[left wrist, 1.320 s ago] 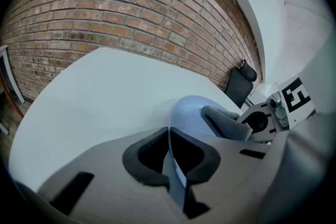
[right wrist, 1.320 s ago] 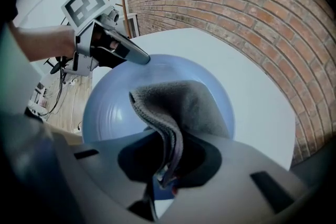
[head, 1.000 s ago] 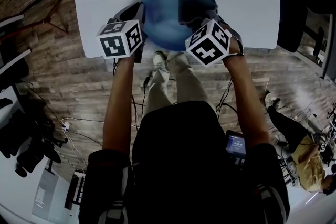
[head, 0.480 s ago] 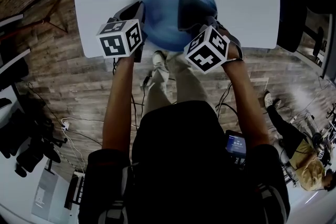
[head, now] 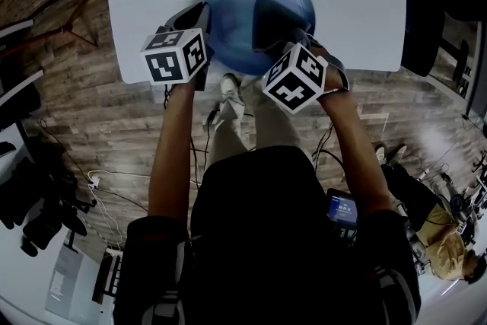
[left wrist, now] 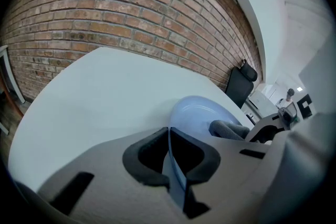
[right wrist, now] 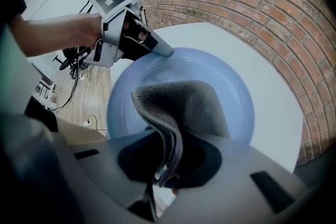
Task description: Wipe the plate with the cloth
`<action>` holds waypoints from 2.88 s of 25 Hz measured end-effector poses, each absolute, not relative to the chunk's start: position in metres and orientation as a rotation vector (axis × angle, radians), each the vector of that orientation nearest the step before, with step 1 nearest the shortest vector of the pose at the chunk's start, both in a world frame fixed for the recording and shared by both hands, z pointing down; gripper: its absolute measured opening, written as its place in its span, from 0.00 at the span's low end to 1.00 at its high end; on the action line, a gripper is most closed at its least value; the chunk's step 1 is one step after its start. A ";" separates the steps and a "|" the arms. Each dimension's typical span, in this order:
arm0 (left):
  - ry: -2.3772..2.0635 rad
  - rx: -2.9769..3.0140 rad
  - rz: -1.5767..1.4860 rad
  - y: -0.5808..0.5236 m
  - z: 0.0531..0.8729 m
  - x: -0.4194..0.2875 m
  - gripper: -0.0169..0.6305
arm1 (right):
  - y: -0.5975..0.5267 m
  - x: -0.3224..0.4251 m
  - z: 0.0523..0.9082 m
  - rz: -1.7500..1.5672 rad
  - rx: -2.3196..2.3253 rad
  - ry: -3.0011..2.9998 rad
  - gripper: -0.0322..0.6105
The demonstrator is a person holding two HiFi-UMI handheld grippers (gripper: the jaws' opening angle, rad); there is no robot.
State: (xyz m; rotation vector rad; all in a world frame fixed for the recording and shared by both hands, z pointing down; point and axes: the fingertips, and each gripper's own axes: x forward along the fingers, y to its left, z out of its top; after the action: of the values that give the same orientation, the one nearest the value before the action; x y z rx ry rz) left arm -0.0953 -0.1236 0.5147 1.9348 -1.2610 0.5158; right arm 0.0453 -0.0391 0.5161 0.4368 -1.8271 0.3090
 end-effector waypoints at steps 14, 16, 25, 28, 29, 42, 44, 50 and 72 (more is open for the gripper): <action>-1.261 1.936 0.507 -0.123 0.514 -0.094 0.07 | -0.027 0.022 0.516 0.287 0.373 -1.851 0.13; -1.260 1.936 0.506 -0.122 0.514 -0.094 0.07 | -0.026 0.017 0.516 0.282 0.365 -1.858 0.13; -1.254 1.942 0.505 -0.123 0.514 -0.091 0.07 | -0.029 0.003 0.516 0.289 0.357 -1.893 0.13; -1.255 1.940 0.505 -0.123 0.514 -0.091 0.07 | -0.034 -0.003 0.515 0.281 0.360 -1.919 0.13; -1.254 1.941 0.507 -0.122 0.514 -0.091 0.07 | -0.035 -0.005 0.515 0.276 0.364 -1.929 0.13; -1.264 1.951 0.518 -0.124 0.516 -0.092 0.07 | -0.049 -0.014 0.518 0.270 0.392 -1.934 0.13; -1.260 1.956 0.517 -0.123 0.516 -0.090 0.07 | -0.048 -0.014 0.518 0.275 0.389 -1.929 0.13; -1.259 1.994 0.504 -0.122 0.512 -0.090 0.07 | -0.050 -0.014 0.516 0.289 0.380 -1.937 0.13; -1.271 2.145 0.441 -0.077 0.440 -0.106 0.07 | -0.041 -0.001 0.455 0.344 0.637 -2.022 0.13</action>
State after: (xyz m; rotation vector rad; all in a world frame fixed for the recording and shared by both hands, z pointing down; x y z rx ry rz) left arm -0.1064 -0.0772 0.4404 2.1450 -1.2706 0.4408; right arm -0.0013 -0.0406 0.4552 0.6372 -2.0216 0.3436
